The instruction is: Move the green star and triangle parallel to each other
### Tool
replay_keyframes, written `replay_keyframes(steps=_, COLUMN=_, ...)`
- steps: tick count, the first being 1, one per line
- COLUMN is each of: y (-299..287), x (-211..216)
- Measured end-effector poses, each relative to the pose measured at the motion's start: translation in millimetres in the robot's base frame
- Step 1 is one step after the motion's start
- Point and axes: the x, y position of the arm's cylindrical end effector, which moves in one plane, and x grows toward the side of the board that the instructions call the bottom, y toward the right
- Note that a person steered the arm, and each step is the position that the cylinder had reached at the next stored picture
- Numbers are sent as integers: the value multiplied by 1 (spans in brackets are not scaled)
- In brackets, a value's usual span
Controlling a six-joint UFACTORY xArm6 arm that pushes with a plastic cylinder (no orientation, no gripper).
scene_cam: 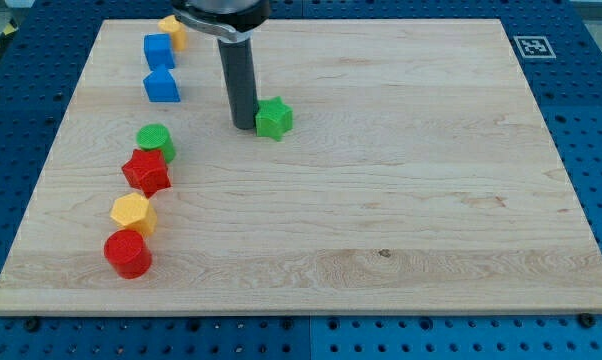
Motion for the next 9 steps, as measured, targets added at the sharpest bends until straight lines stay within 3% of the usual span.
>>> replay_keyframes(steps=1, y=-18, x=1)
replay_keyframes(steps=3, y=-137, x=0)
replay_keyframes(steps=4, y=-165, x=-29)
replay_keyframes(steps=6, y=-156, x=-58)
replay_keyframes(steps=9, y=-82, x=-55)
